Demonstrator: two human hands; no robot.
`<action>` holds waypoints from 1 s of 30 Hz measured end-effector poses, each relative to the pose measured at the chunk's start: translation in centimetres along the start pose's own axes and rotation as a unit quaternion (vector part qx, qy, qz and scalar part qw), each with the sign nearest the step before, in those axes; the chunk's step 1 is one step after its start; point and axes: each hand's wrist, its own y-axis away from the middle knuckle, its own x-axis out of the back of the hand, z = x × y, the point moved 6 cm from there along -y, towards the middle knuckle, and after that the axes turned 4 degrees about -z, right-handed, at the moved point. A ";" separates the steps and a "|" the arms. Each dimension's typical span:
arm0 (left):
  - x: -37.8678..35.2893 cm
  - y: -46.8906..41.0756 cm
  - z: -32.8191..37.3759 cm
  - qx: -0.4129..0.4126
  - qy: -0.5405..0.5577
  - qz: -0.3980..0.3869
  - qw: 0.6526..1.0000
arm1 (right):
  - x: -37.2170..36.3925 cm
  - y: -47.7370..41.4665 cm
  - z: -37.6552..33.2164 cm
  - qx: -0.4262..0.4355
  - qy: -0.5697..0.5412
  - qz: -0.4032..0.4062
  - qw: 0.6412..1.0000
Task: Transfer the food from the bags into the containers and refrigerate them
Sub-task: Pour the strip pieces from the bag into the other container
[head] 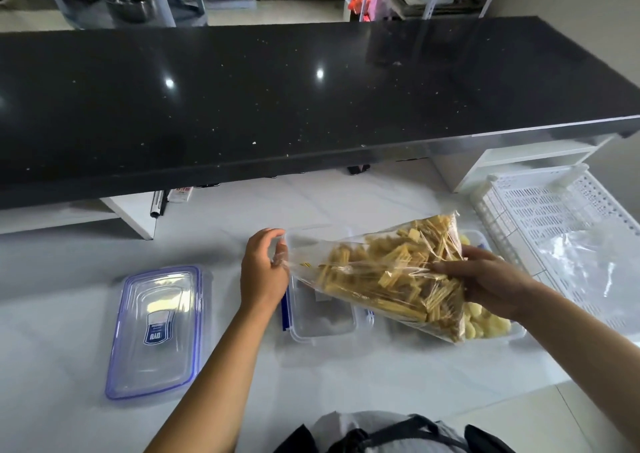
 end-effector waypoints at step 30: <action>-0.8 0.9 -2.4 0.022 -0.367 -0.126 0.921 | -0.9 2.3 -3.1 0.038 0.095 0.065 0.993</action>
